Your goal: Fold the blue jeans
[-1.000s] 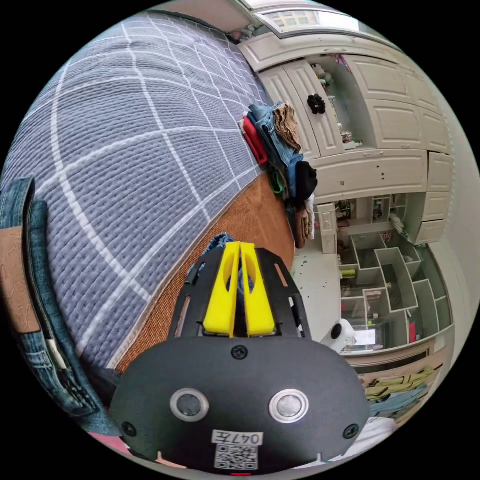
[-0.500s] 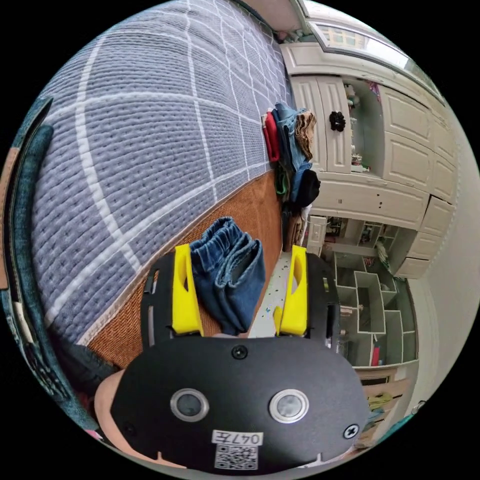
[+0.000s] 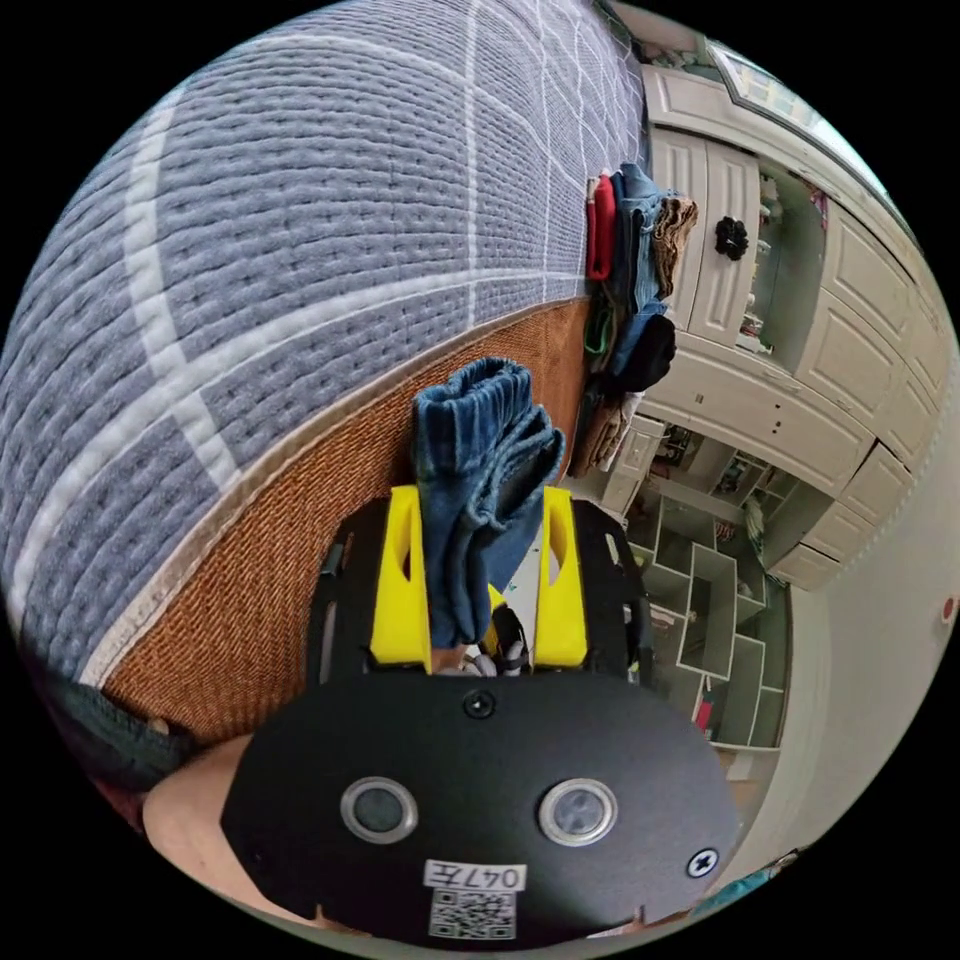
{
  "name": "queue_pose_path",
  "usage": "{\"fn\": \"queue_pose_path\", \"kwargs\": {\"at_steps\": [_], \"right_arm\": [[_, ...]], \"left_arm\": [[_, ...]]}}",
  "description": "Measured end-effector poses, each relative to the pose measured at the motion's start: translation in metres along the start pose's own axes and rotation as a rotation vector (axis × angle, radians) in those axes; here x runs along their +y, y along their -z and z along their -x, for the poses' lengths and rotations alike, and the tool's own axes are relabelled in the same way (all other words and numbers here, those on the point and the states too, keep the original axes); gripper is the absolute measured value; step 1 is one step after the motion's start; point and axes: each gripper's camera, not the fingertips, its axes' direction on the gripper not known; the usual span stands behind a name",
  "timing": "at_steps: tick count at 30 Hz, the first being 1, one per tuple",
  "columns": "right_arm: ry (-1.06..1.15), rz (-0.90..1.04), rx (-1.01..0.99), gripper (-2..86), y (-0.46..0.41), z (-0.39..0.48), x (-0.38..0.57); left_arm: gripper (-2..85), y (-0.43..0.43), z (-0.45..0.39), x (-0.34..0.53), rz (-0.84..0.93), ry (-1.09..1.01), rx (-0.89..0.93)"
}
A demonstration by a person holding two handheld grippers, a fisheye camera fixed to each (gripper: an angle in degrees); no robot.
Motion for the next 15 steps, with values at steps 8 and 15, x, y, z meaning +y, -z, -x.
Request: {"fn": "queue_pose_path", "kwargs": {"at_steps": [8, 15], "right_arm": [[0.316, -0.064, 0.133, 1.3, 0.044, 0.094, 0.004], [0.706, -0.061, -0.054, 1.4, 0.067, 0.247, 0.043]], "left_arm": [[6.5, 0.029, 0.022, 0.035, -0.045, -0.148, 0.255], [6.6, 0.259, -0.018, 0.176, -0.388, -0.483, 0.327]]}}
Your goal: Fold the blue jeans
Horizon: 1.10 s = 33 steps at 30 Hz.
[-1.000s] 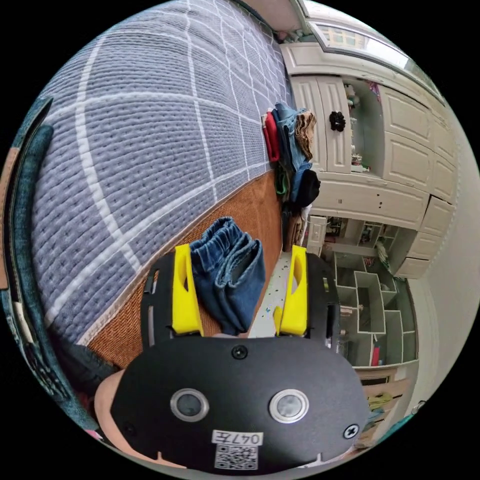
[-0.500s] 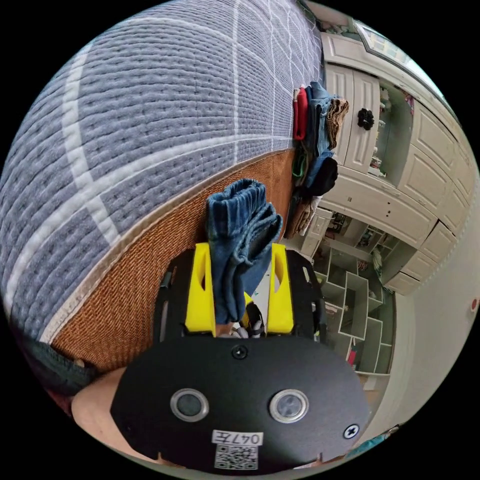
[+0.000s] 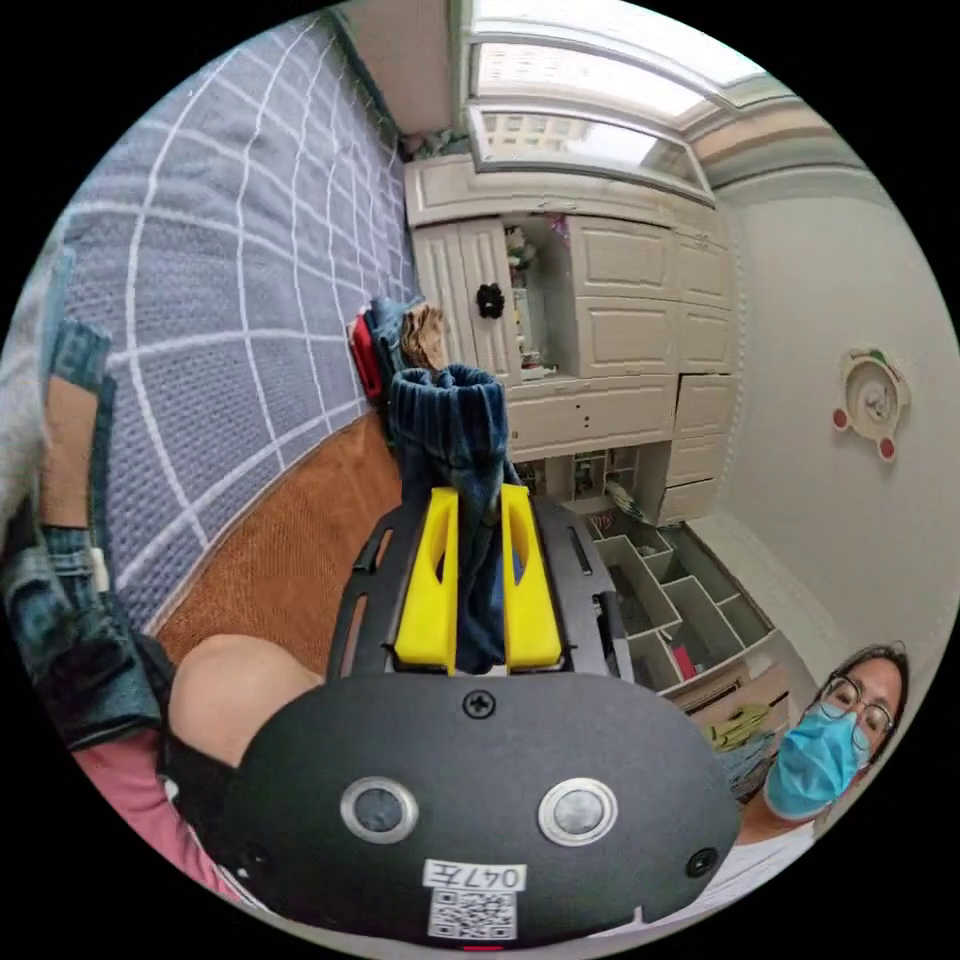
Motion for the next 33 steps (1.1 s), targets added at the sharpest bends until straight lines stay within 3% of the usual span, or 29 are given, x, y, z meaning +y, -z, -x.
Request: {"fn": "queue_pose_path", "kwargs": {"at_steps": [7, 11, 15, 17, 19, 23, 27, 30, 33], "right_arm": [[0.242, 0.14, -0.327, 1.7, -0.104, 0.166, 0.009], [0.261, 0.215, -0.403, 2.8, -0.157, 0.221, 0.033], [0.319, 0.405, -0.445, 8.8, -0.217, 0.252, 0.07], [0.33, 0.54, -0.51, 9.7, -0.23, 0.25, 0.09], [0.368, 0.546, -0.547, 8.1, -0.211, 0.235, 0.106], [0.432, 0.46, -0.532, 5.2, -0.158, 0.2, 0.102], [0.385, 0.274, -0.449, 3.1, -0.098, 0.15, 0.081], [0.293, 0.199, -0.439, 2.8, -0.072, 0.116, 0.075], [0.208, 0.194, -0.428, 2.8, -0.058, 0.085, 0.081]], "left_arm": [[6.6, 0.257, -0.092, -0.017, -0.229, -0.142, -0.297], [6.8, 0.315, -0.108, -0.039, -0.227, -0.17, -0.473], [9.0, 0.348, -0.019, -0.072, -0.136, 0.03, -0.616], [11.5, 0.367, 0.027, -0.06, -0.158, 0.154, -0.608], [12.6, 0.393, 0.039, -0.031, -0.243, 0.169, -0.575], [10.6, 0.398, -0.019, 0.004, -0.291, 0.017, -0.663], [9.1, 0.317, -0.113, 0.022, -0.091, -0.278, -0.763], [9.4, 0.259, -0.12, 0.024, -0.019, -0.3, -0.805], [9.1, 0.204, -0.066, 0.011, 0.151, -0.193, -0.909]]}}
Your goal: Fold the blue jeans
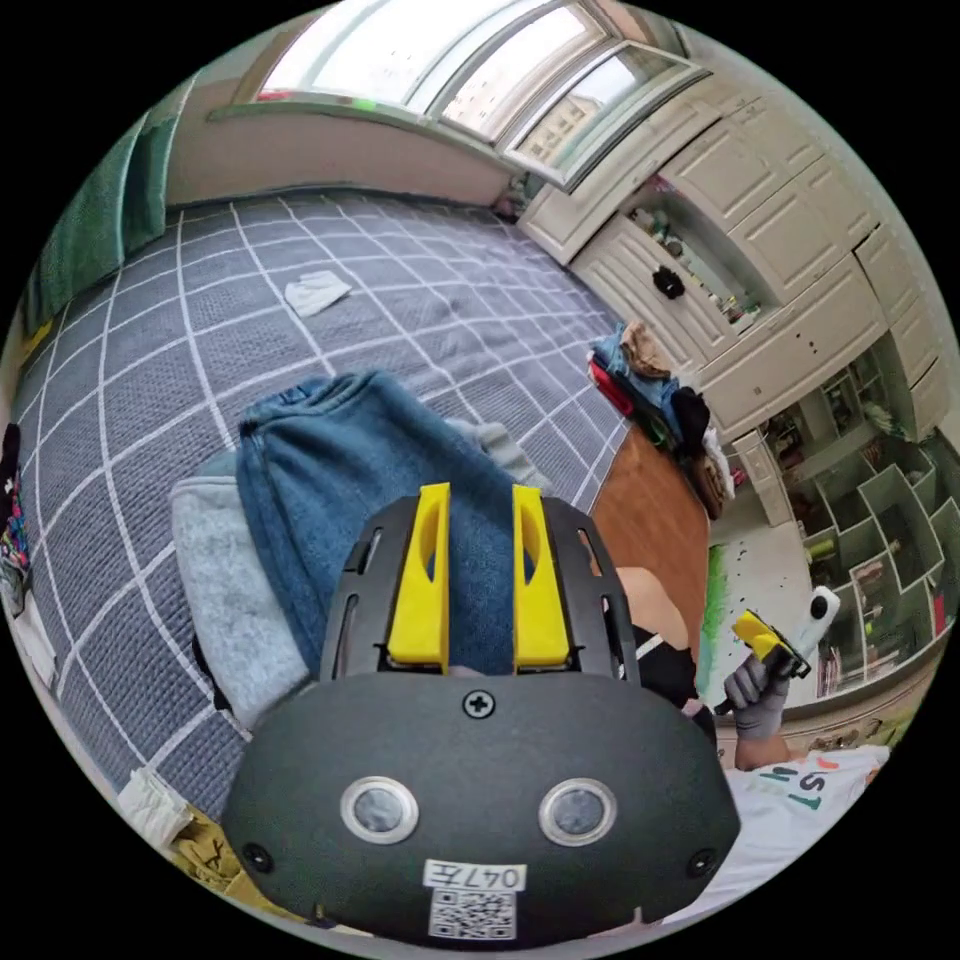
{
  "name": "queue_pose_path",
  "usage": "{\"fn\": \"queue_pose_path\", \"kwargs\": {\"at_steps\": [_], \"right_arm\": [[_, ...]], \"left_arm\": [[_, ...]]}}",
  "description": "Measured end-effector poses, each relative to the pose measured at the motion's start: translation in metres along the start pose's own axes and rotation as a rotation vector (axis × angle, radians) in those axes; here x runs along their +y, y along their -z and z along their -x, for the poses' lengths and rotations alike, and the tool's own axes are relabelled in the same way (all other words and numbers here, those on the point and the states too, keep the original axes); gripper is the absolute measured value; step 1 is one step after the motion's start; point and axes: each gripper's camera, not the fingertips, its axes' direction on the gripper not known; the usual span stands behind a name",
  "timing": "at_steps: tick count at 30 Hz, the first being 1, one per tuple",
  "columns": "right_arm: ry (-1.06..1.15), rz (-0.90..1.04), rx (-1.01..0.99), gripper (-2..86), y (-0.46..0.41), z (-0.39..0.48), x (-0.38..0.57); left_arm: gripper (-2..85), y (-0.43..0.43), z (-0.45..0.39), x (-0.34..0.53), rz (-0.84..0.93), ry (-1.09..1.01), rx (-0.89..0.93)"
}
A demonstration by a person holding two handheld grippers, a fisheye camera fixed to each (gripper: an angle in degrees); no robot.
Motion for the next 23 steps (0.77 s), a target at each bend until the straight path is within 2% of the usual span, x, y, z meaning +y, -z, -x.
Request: {"fn": "queue_pose_path", "kwargs": {"at_steps": [2, 5, 9, 11, 14, 16, 19, 23], "right_arm": [[-0.033, -0.006, 0.006, 2.8, 0.014, -0.008, 0.01], [-0.053, -0.041, 0.045, 2.8, 0.041, -0.015, 0.025], [-0.118, -0.102, 0.059, 2.6, 0.075, -0.033, 0.049], [-0.166, -0.129, 0.052, 2.6, 0.087, -0.045, 0.062], [-0.247, -0.194, 0.019, 2.6, 0.103, -0.065, 0.082], [-0.29, -0.233, 0.001, 2.5, 0.113, -0.076, 0.095], [-0.309, -0.26, -0.016, 2.3, 0.121, -0.082, 0.103], [-0.291, -0.262, -0.022, 2.3, 0.127, -0.078, 0.106]], "left_arm": [[8.6, -0.016, 0.004, 0.002, -0.035, 0.032, 0.017], [7.1, 0.007, -0.002, -0.004, -0.029, 0.02, 0.022], [6.6, 0.083, -0.024, 0.027, -0.141, -0.079, 0.267], [7.8, 0.107, -0.042, 0.054, -0.113, -0.145, 0.277], [8.7, 0.105, -0.044, 0.112, 0.073, -0.135, 0.132], [8.3, 0.088, -0.004, 0.171, 0.173, 0.044, 0.069], [8.0, 0.07, 0.063, 0.244, 0.197, 0.363, 0.07], [10.3, 0.048, 0.097, 0.283, 0.3, 0.498, -0.058]]}}
